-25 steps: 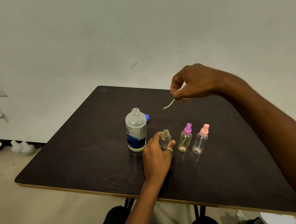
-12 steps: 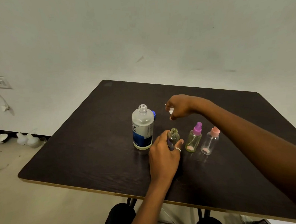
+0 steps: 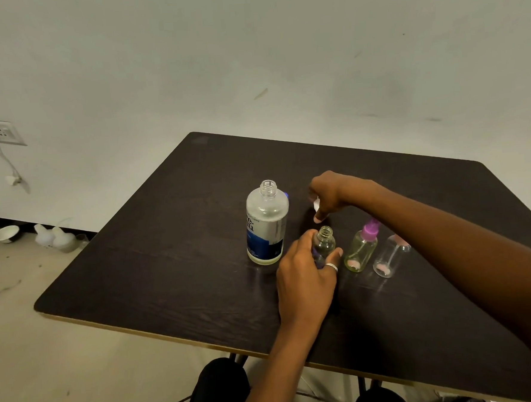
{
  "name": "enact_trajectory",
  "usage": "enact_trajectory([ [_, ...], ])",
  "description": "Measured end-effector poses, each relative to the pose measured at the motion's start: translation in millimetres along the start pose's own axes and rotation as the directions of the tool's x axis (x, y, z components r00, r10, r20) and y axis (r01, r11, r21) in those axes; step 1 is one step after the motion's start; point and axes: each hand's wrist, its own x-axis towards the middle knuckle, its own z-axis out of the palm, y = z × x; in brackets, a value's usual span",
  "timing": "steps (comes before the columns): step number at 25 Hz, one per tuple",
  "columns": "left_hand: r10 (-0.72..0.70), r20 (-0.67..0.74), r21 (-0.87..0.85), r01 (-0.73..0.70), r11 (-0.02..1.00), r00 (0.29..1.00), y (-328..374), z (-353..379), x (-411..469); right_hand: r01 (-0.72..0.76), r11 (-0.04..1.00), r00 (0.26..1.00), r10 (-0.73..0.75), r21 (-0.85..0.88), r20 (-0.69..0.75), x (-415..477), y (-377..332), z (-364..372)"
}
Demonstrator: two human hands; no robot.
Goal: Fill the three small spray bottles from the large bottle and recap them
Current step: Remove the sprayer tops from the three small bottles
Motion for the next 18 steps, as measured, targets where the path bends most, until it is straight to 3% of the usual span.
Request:
enact_trajectory([
  [18,-0.011,0.005,0.006,0.011,1.0,1.0,-1.2,0.4,0.3,0.008,0.999,1.0,-0.009,0.046,0.018,1.3,1.4,2.6],
])
